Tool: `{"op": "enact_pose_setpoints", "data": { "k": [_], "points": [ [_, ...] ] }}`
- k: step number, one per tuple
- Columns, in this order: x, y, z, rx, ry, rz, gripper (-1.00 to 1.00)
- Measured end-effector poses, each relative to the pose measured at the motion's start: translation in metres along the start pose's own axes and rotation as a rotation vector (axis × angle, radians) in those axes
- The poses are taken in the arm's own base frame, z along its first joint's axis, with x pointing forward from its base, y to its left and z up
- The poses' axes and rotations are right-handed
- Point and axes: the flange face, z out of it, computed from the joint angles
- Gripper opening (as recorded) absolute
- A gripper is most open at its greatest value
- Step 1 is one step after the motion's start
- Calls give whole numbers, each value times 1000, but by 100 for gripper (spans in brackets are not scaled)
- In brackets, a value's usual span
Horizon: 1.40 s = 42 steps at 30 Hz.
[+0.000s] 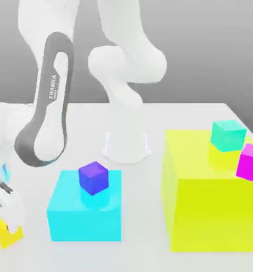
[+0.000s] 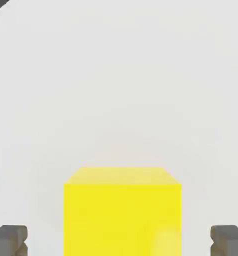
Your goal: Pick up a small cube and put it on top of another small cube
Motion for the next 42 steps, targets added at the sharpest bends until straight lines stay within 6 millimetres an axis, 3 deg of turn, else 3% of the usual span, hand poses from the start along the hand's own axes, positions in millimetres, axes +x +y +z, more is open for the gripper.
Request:
{"op": "enact_pose_setpoints", "data": {
  "k": [6, 11, 16, 19, 20, 21, 26, 29, 32, 34, 37, 38, 42],
  "points": [
    [0, 0, 2, -1, 0, 0, -100],
    [-7, -5, -56, 3, -7, -23, -100],
    [-119, -70, -115, 39, -74, -389, -100],
    [-225, -97, -155, 50, -104, -696, -100],
    [-262, -100, -169, 52, -112, -803, -100],
    [-285, -98, -183, 54, -116, -881, -100],
    [-396, -68, -248, 50, -110, -1268, -100],
    [-463, -30, -283, 36, -83, -1518, -100],
    [-518, 20, -316, 14, -36, -1762, -100],
    [-535, 39, -311, 5, -15, -1844, -100],
    [-540, 45, -273, 2, -8, -1868, -100],
    [-540, 46, -266, 2, -8, -1870, 100],
    [-540, 46, -266, 2, -8, -1870, 100]
  ]
}}
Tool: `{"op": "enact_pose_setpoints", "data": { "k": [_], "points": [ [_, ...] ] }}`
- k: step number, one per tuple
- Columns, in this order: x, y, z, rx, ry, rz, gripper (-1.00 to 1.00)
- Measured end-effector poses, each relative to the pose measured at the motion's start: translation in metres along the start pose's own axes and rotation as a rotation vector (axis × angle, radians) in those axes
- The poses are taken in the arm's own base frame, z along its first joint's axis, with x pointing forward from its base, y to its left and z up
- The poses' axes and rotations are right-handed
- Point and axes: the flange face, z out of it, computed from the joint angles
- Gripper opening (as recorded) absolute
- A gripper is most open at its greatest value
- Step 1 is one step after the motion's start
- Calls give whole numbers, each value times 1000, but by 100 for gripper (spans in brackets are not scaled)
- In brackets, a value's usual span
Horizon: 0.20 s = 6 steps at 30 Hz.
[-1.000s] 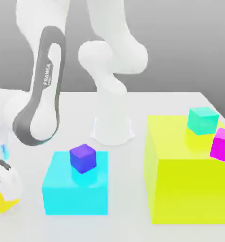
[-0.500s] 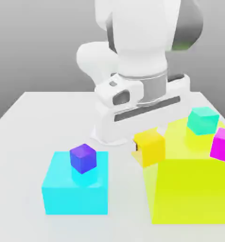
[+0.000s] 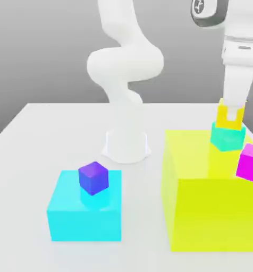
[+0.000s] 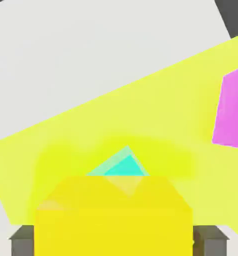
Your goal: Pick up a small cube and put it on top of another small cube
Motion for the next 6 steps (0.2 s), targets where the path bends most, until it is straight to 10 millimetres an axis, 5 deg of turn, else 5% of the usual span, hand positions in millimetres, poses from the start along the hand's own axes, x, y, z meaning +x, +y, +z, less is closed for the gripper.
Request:
{"op": "enact_pose_setpoints", "data": {
  "k": [3, 6],
  "points": [
    [0, 0, -2, -3, 2, -2, 100],
    [1, -1, -40, -5, 2, -2, 100]
  ]
}}
